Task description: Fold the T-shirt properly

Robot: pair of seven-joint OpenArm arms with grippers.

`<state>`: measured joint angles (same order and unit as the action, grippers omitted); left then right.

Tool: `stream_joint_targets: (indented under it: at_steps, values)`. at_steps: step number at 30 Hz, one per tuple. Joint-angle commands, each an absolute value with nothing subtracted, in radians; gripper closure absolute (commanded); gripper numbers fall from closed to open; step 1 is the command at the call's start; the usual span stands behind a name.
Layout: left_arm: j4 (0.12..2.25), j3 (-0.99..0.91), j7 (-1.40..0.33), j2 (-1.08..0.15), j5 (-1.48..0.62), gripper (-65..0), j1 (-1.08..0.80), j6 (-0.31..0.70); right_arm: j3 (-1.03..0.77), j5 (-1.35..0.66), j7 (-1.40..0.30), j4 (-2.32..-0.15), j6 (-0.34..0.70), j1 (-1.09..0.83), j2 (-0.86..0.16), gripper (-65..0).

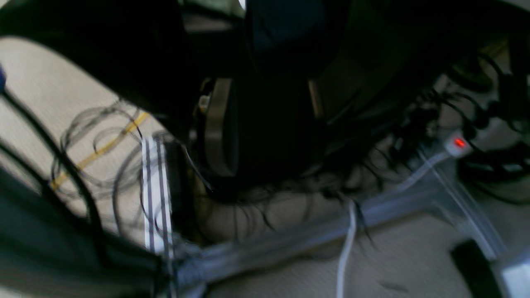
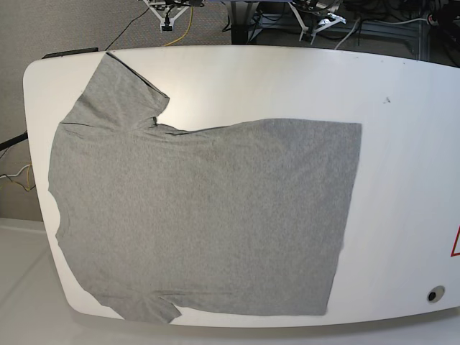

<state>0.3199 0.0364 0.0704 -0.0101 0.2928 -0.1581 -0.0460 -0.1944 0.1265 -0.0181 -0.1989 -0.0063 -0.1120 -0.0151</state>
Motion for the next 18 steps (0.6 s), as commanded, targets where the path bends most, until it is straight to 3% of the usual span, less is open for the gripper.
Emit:
stream_joint_targets:
  at_steps: [1,6,8,16,18]
  values:
    - [0.357,0.036,0.077,-0.022,0.298,-21.4,-0.199,-0.051,-0.194,0.133,0.001,-0.215,-0.006,-0.139,-0.016,-15.2]
    - [0.408,0.034,0.071,-0.045,0.296,-21.3,-0.249,-0.052,-0.192,0.133,0.007,-0.289,-0.006,-0.201,-0.027,-20.9]
    - [0.469,0.035,0.069,-0.086,0.272,-21.5,-0.325,-0.051,-0.189,0.13,0.001,-0.416,-0.003,-0.297,-0.041,-22.3]
    - [0.614,0.037,0.081,-0.137,0.241,-21.7,-0.448,-0.045,-0.187,0.129,-0.008,-0.668,0.001,-0.457,-0.057,-20.2]
    - [0.731,0.041,0.085,-0.148,0.21,-21.7,-0.509,-0.038,-0.183,0.126,-0.015,-0.803,0.005,-0.535,-0.071,-18.8]
